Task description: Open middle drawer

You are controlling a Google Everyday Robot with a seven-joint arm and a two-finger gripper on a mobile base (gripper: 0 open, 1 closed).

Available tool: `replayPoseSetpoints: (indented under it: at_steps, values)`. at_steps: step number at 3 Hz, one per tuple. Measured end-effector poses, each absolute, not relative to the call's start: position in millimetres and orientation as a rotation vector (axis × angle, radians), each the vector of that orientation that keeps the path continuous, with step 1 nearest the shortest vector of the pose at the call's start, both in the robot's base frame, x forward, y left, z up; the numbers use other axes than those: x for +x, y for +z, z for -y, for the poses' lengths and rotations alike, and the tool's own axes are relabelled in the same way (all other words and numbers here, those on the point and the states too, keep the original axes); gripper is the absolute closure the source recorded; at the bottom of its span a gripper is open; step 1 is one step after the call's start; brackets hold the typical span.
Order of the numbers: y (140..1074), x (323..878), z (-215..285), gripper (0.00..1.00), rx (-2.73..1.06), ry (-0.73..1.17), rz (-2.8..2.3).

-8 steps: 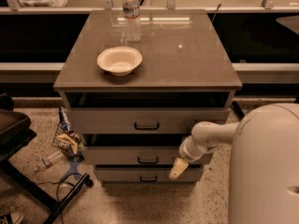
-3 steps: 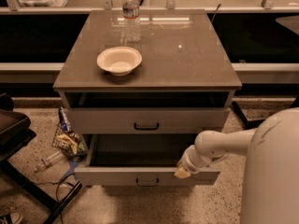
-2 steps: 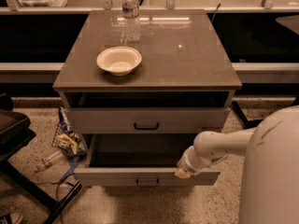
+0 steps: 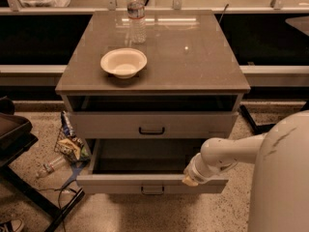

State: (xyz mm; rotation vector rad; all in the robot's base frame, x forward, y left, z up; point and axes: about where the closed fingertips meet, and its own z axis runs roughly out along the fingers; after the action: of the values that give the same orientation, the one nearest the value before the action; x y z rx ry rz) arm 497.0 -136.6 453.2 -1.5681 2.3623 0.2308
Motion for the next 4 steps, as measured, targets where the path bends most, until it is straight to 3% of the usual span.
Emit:
replayPoseSetpoints:
  at_steps: [2, 3, 4]
  values:
    - [459, 468, 146, 1.0, -1.575, 0.253, -2.442]
    - [484, 427, 156, 1.0, -1.642, 0.261, -2.532]
    - [492, 428, 156, 1.0, -1.676, 0.246, -2.519]
